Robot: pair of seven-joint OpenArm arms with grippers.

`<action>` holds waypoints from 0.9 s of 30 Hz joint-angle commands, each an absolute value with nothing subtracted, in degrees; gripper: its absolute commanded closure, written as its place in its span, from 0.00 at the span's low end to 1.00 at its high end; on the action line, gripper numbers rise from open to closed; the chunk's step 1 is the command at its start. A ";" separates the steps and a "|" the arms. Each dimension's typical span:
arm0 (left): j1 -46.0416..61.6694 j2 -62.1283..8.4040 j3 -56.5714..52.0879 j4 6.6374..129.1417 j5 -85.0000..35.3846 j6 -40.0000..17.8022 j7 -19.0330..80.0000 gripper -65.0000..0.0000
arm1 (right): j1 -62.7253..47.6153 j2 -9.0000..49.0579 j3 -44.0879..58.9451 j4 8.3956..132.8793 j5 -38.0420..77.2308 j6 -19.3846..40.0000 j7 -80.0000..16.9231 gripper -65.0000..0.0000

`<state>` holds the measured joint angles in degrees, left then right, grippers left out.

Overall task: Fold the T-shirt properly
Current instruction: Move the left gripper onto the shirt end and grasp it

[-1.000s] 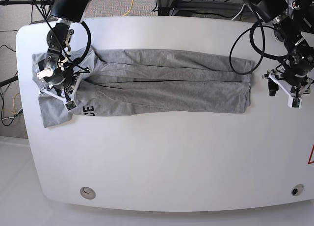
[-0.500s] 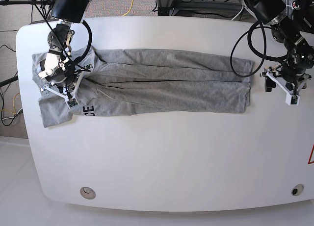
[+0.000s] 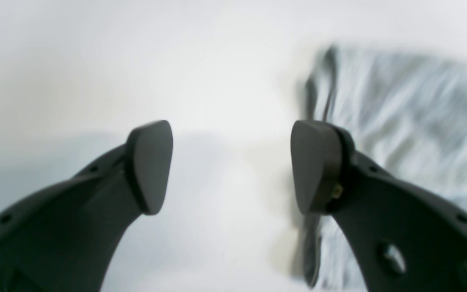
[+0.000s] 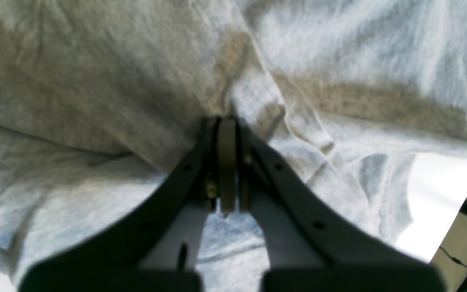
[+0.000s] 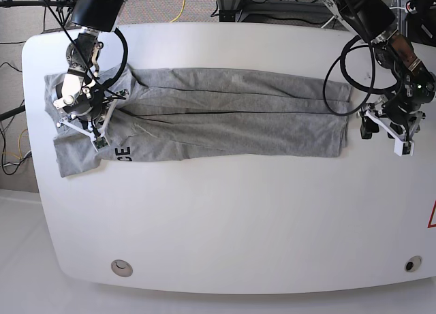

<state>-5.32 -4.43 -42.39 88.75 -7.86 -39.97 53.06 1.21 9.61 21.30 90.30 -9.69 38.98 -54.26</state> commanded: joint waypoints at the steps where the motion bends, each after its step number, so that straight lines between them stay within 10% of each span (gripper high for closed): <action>1: -7.34 -5.23 -42.68 89.54 -8.66 -40.00 51.91 0.34 | 2.07 10.51 21.41 91.03 -9.54 38.90 -53.93 1.00; 27: -6.64 2.51 -43.65 89.89 -8.75 -40.00 41.10 0.34 | 2.07 10.59 21.41 91.21 -9.54 38.90 -53.93 1.00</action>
